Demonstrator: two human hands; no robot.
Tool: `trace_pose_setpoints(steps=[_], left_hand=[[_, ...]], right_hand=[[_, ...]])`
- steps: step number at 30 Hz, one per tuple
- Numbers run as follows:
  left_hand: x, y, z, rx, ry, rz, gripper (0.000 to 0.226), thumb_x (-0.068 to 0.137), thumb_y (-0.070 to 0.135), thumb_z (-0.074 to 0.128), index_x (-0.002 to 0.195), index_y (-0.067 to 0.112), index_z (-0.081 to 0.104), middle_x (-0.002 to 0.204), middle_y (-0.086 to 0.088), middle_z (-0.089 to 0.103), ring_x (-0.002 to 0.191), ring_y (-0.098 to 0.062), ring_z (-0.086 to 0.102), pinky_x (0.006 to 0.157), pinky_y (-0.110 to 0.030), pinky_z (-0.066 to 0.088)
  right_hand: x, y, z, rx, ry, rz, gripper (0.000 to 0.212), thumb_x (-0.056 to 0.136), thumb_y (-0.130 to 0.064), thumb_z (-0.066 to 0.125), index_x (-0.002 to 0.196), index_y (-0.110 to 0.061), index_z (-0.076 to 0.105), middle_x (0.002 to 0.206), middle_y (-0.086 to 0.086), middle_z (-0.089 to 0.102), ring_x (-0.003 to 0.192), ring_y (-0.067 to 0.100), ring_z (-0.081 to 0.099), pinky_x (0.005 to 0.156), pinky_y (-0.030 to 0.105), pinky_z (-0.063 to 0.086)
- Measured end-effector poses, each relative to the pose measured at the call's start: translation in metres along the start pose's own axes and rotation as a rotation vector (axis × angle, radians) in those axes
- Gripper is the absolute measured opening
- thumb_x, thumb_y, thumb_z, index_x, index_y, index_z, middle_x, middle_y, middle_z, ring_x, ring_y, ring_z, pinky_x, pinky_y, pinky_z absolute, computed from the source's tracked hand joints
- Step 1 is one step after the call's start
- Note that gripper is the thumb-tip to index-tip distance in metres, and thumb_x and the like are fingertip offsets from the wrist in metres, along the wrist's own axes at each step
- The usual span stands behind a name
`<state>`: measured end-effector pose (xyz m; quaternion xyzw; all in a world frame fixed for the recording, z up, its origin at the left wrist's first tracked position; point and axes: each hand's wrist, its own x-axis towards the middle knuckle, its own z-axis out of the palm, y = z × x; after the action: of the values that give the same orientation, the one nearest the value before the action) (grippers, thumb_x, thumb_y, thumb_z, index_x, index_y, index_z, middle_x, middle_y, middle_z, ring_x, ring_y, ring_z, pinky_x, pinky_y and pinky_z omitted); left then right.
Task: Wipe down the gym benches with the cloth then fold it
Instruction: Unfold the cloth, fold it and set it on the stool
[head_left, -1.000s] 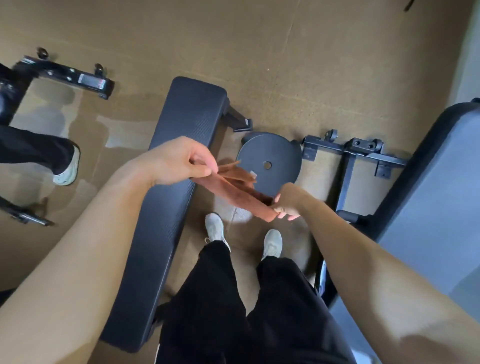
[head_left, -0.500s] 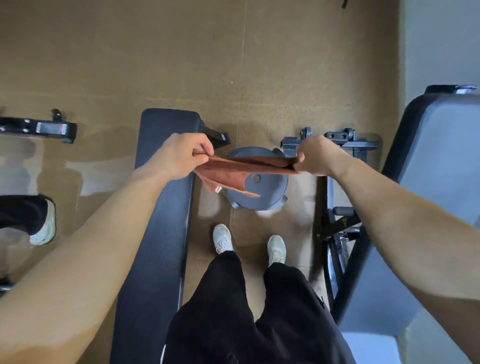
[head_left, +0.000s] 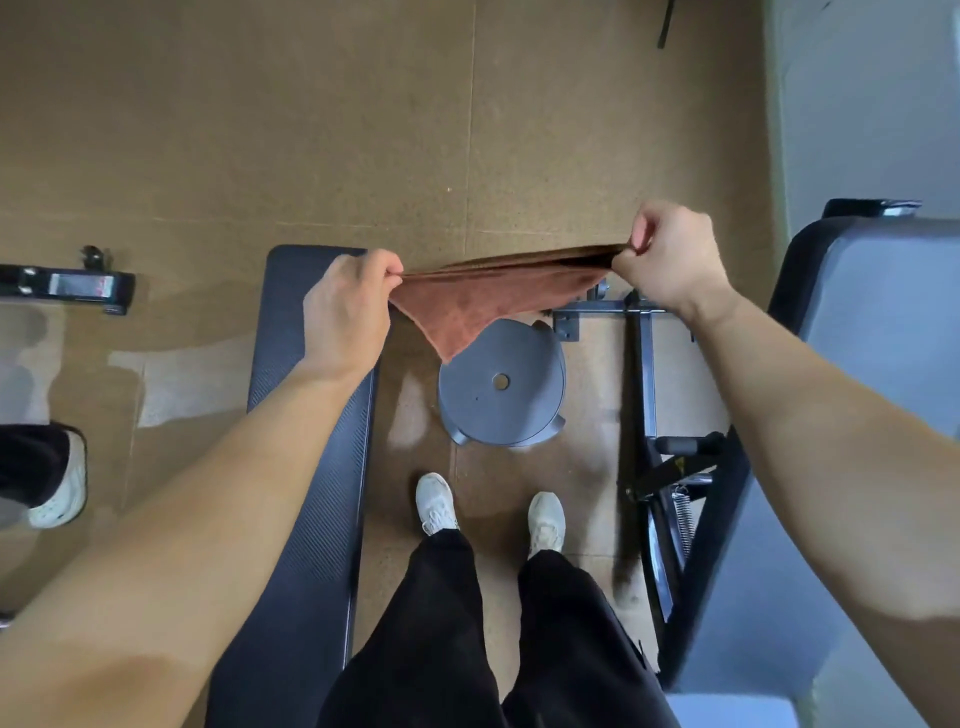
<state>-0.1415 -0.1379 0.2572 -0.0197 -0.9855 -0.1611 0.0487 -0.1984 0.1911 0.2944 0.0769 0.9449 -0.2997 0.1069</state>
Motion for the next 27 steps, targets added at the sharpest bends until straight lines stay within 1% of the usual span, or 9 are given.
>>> trace_pose_setpoints(steps=[2, 5, 10, 12, 17, 20, 23, 24, 27], left_hand=[[-0.024, -0.004, 0.02, 0.0, -0.043, 0.041, 0.009, 0.099, 0.018, 0.054, 0.105, 0.016, 0.06, 0.09, -0.01, 0.062, 0.083, -0.031, 0.058, 0.061, -0.032, 0.035], [-0.073, -0.013, 0.059, -0.003, -0.202, 0.11, 0.012, 0.092, 0.009, 0.061, 0.102, 0.014, 0.061, 0.09, -0.004, 0.067, 0.083, -0.029, 0.062, 0.058, -0.034, 0.045], [-0.143, -0.026, 0.127, 0.042, -0.705, 0.062, 0.015, 0.097, 0.013, 0.054, 0.107, 0.024, 0.053, 0.101, 0.002, 0.068, 0.088, -0.023, 0.065, 0.072, -0.036, 0.05], [-0.156, -0.027, 0.148, 0.008, -0.787, -0.001, 0.011, 0.101, 0.017, 0.049, 0.108, 0.024, 0.053, 0.105, 0.003, 0.069, 0.089, -0.023, 0.064, 0.073, -0.034, 0.045], [-0.127, -0.034, 0.194, -0.091, -0.594, -0.231, 0.01, 0.103, 0.024, 0.048, 0.106, 0.023, 0.057, 0.099, -0.006, 0.07, 0.089, -0.031, 0.064, 0.077, -0.038, 0.048], [-0.092, -0.04, 0.23, -0.209, -0.433, -0.394, 0.015, 0.098, 0.026, 0.056, 0.113, 0.023, 0.058, 0.108, -0.004, 0.07, 0.101, -0.032, 0.063, 0.089, -0.04, 0.05], [-0.084, -0.038, 0.264, -0.408, -0.434, -0.769, 0.074, 0.083, 0.043, 0.076, 0.143, 0.02, 0.04, 0.139, -0.003, 0.056, 0.127, -0.022, 0.054, 0.109, -0.036, 0.04], [-0.091, -0.035, 0.274, -0.492, -0.466, -0.916, 0.084, 0.079, 0.046, 0.079, 0.146, 0.017, 0.037, 0.141, -0.004, 0.055, 0.128, -0.021, 0.053, 0.109, -0.033, 0.039], [-0.128, -0.027, 0.291, -0.463, -0.452, -0.971, 0.052, 0.081, 0.035, 0.08, 0.124, 0.016, 0.059, 0.112, -0.001, 0.068, 0.104, -0.017, 0.063, 0.089, -0.023, 0.043]], right_hand=[[-0.015, 0.022, 0.024, 0.06, -0.008, 0.047, 0.017, 0.074, 0.002, 0.056, 0.081, -0.011, 0.05, 0.077, 0.008, 0.058, 0.069, 0.027, 0.052, 0.063, 0.031, 0.044], [-0.05, 0.068, 0.078, -0.082, -0.158, 0.069, 0.024, 0.074, 0.006, 0.054, 0.086, -0.015, 0.05, 0.087, 0.01, 0.059, 0.079, 0.033, 0.055, 0.071, 0.034, 0.046], [-0.099, 0.133, 0.161, -0.239, -0.498, 0.165, 0.024, 0.081, 0.003, 0.055, 0.095, -0.014, 0.063, 0.103, 0.01, 0.055, 0.092, 0.039, 0.061, 0.083, 0.042, 0.053], [-0.102, 0.147, 0.181, -0.251, -0.549, 0.197, 0.024, 0.083, 0.001, 0.056, 0.097, -0.013, 0.068, 0.105, 0.011, 0.06, 0.096, 0.038, 0.062, 0.085, 0.038, 0.053], [-0.053, 0.162, 0.209, -0.066, -0.413, 0.329, 0.019, 0.086, -0.01, 0.057, 0.088, -0.021, 0.072, 0.094, 0.007, 0.07, 0.088, 0.026, 0.061, 0.083, 0.024, 0.046], [-0.005, 0.171, 0.227, 0.123, -0.347, 0.479, 0.017, 0.087, -0.03, 0.059, 0.098, -0.022, 0.07, 0.098, 0.006, 0.067, 0.084, 0.023, 0.058, 0.08, 0.026, 0.044], [0.009, 0.183, 0.249, 0.301, -0.374, 0.598, 0.074, 0.08, -0.061, 0.063, 0.141, -0.021, 0.049, 0.137, 0.008, 0.054, 0.111, 0.025, 0.059, 0.095, 0.04, 0.049], [0.003, 0.189, 0.258, 0.353, -0.405, 0.639, 0.081, 0.08, -0.061, 0.066, 0.145, -0.02, 0.043, 0.143, 0.007, 0.051, 0.121, 0.026, 0.056, 0.1, 0.044, 0.048], [-0.031, 0.201, 0.28, 0.36, -0.466, 0.625, 0.038, 0.082, -0.036, 0.079, 0.111, -0.022, 0.059, 0.12, 0.003, 0.066, 0.107, 0.024, 0.064, 0.092, 0.038, 0.053]])
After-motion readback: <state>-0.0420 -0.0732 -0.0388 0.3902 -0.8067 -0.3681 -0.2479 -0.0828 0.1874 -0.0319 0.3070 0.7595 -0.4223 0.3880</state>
